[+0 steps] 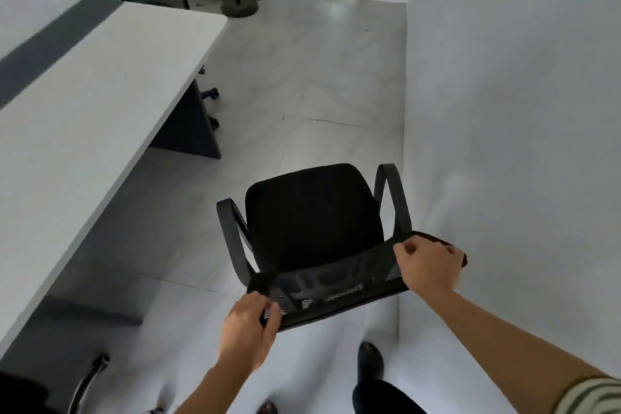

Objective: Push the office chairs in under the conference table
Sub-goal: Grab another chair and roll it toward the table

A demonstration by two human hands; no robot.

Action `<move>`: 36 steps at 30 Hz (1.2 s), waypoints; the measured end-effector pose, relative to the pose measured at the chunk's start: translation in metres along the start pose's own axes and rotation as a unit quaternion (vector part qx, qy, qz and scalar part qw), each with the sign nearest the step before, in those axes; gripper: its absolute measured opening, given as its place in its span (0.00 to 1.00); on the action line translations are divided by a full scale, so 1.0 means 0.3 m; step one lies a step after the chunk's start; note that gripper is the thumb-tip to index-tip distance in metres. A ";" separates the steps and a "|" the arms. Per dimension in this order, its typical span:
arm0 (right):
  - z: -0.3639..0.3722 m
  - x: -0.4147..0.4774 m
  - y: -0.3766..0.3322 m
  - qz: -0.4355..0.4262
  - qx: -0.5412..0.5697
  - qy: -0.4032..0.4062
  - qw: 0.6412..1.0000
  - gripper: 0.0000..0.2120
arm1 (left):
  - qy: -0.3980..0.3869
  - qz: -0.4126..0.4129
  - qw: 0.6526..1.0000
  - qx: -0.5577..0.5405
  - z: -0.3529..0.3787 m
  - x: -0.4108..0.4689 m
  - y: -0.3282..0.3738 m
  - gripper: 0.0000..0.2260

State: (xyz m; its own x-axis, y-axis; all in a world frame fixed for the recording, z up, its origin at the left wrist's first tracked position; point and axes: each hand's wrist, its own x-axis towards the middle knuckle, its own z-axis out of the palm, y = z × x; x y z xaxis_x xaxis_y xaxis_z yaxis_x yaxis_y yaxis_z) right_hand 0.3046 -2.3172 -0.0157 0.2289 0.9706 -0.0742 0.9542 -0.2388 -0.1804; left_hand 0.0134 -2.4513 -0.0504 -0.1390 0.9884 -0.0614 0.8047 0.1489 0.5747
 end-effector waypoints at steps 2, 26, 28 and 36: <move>0.008 0.115 0.008 -0.039 -0.001 -0.009 0.999 0.14 | 0.011 -0.020 1.000 -0.005 0.055 0.009 0.046 0.15; 0.102 0.782 -0.668 -0.281 0.000 -0.058 0.958 0.13 | 0.159 -0.199 0.964 -0.081 -0.097 0.470 -0.033 0.18; 0.117 0.814 -0.731 -0.304 -0.001 -0.065 0.950 0.13 | 0.169 -0.217 0.957 -0.094 -0.107 0.487 -0.035 0.18; 0.159 0.976 -1.023 -0.404 -0.005 -0.078 0.911 0.14 | 0.232 -0.311 0.916 -0.097 -0.135 0.623 -0.054 0.18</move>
State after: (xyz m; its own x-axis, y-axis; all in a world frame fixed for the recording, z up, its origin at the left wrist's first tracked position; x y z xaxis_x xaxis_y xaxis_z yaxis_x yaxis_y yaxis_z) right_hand 0.0697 -1.9611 -0.0287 -0.5791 0.8131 -0.0593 0.8007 0.5536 -0.2288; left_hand -0.0492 -2.2701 -0.0382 -0.8029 0.5877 -0.0997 0.3741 0.6271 0.6832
